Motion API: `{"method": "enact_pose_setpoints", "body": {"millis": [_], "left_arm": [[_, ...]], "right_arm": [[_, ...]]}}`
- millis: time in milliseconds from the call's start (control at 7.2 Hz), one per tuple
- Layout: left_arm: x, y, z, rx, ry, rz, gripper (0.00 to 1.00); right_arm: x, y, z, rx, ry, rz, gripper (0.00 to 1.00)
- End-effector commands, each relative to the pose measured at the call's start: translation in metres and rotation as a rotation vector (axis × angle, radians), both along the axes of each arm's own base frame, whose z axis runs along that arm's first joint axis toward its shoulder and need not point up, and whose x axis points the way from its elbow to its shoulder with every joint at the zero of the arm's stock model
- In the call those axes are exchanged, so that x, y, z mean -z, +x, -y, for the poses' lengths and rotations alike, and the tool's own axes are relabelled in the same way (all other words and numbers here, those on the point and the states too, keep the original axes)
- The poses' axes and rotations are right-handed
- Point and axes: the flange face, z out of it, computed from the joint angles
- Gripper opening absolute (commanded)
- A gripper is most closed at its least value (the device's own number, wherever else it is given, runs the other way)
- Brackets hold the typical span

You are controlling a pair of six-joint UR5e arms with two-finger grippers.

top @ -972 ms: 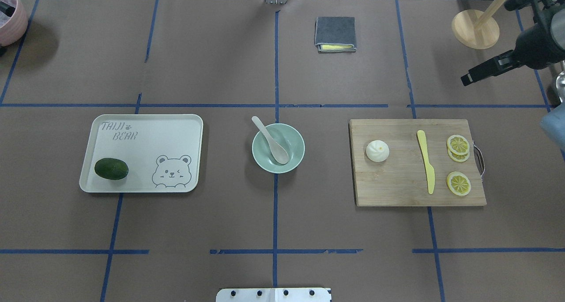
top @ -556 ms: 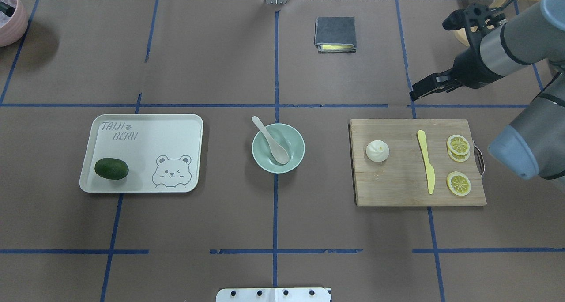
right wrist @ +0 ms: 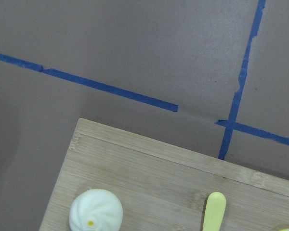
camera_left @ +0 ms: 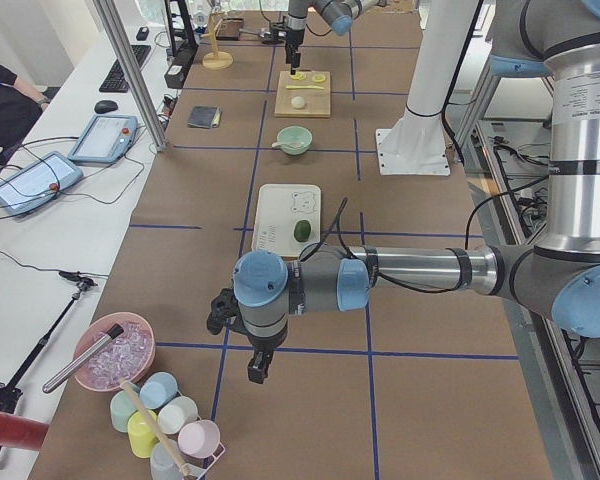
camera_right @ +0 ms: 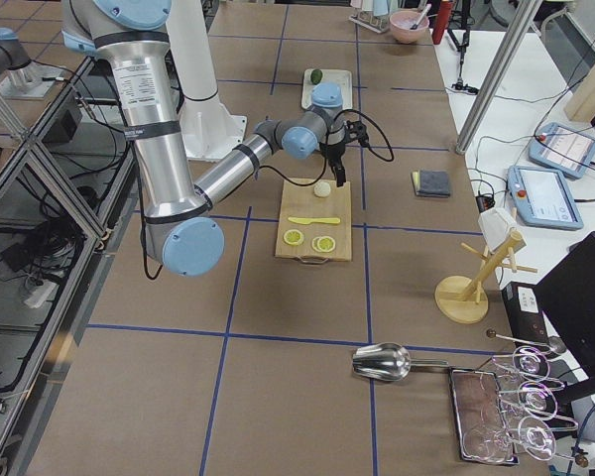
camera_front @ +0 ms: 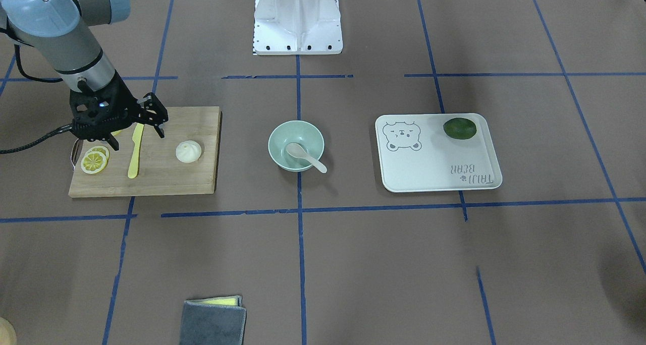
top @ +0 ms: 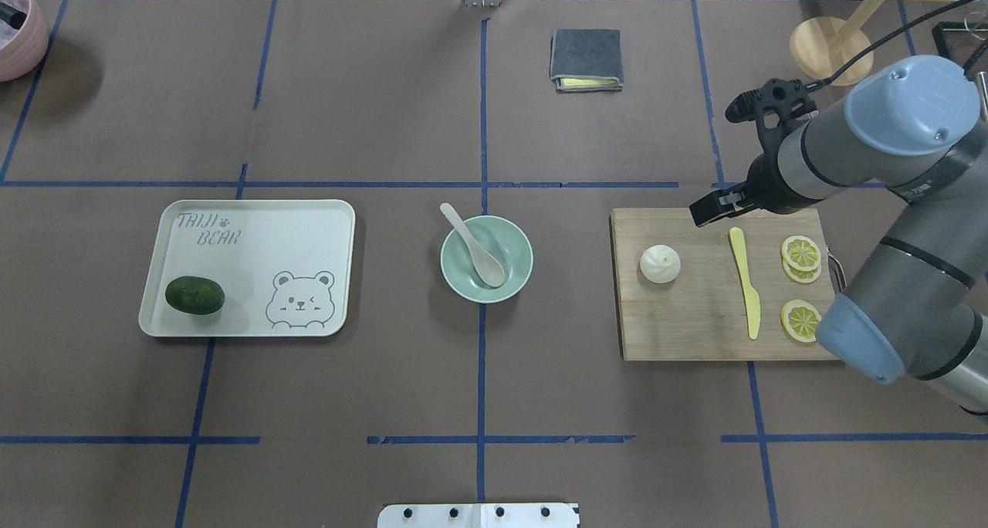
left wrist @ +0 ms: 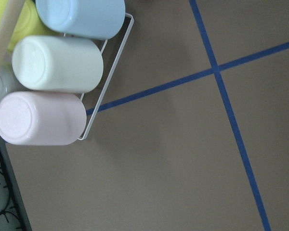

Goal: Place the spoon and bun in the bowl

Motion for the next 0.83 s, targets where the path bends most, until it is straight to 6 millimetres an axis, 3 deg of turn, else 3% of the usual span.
{"method": "enact_pose_setpoints", "body": {"millis": [0,139,278,694], "left_arm": [[0.008,0.001,0.001,0.011,0.004,-0.011,1.0],[0.014,0.001,0.002,0.011,0.018,-0.008,1.0],[0.017,0.001,0.003,0.009,0.022,-0.007,1.0],[0.023,0.001,0.004,0.009,0.035,-0.006,1.0]], "right_arm": [[0.006,-0.046,-0.018,-0.018,-0.001,-0.016,0.99],[0.019,-0.069,-0.019,-0.034,0.031,-0.024,0.96],[0.017,-0.085,-0.023,-0.016,0.026,-0.03,0.9],[0.003,-0.098,-0.022,-0.002,0.007,-0.057,0.77]]}}
